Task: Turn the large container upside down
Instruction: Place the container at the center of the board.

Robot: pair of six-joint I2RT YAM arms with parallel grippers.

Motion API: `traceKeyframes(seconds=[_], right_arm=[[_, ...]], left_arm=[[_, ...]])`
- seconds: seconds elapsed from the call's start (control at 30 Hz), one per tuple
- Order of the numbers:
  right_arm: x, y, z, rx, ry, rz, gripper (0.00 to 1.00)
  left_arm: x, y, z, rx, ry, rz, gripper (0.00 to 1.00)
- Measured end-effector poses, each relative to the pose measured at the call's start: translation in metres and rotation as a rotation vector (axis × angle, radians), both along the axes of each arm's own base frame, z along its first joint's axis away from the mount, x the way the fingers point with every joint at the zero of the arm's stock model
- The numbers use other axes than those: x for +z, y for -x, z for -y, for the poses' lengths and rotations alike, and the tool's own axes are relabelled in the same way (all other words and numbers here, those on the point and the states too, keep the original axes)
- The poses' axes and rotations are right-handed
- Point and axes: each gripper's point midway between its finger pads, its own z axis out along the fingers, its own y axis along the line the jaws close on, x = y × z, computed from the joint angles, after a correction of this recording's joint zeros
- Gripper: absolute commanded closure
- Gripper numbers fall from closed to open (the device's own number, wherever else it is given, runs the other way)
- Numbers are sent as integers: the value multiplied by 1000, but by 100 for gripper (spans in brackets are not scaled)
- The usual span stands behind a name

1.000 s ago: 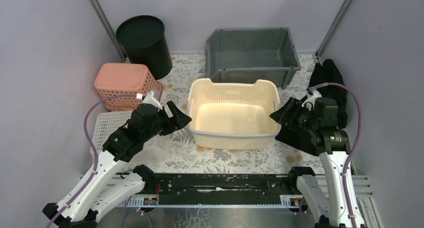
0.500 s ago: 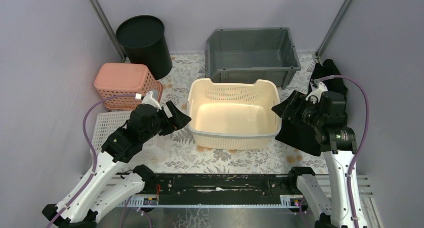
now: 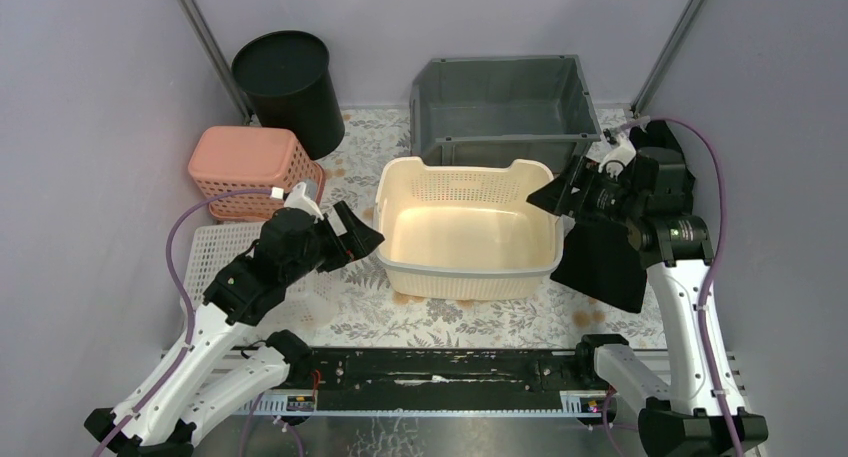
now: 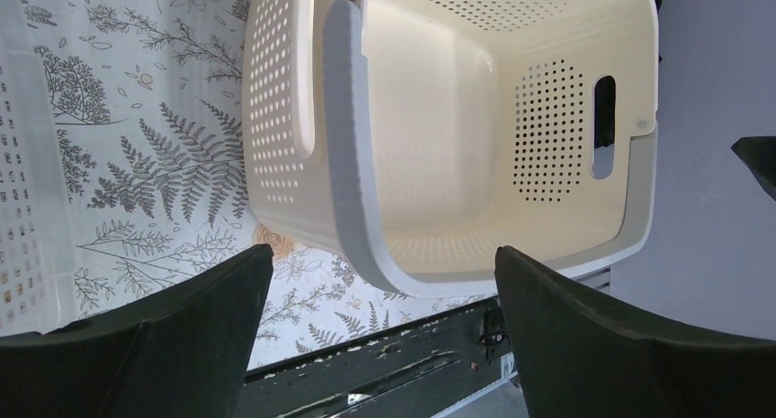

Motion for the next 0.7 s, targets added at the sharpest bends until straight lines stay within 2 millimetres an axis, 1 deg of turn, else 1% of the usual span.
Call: traceKeyframes(seconds=[0.07,0.17,0.3,0.4,0.5,0.6,0.7], right_arm=[[5,0,-6,33,-3,7,22],[10,2,-21,102,2,14,22],[7,11,-49,227,27,4,22],[-4,26,-75,346,75,-18,22],[-18,42,-96,453,144,-34,21],[-31,63,-112,556,213,-40,20],[-41,80,-123,639,284,-22,20]], left_arm=[[0,0,0,0,-1,0,0],[0,0,0,0,-2,-1,0],[0,0,0,0,-2,-1,0],[0,-1,0,0,-2,-2,0],[3,-1,1,0,1,3,0],[5,-2,1,0,2,4,0],[3,-2,1,2,-2,0,0]])
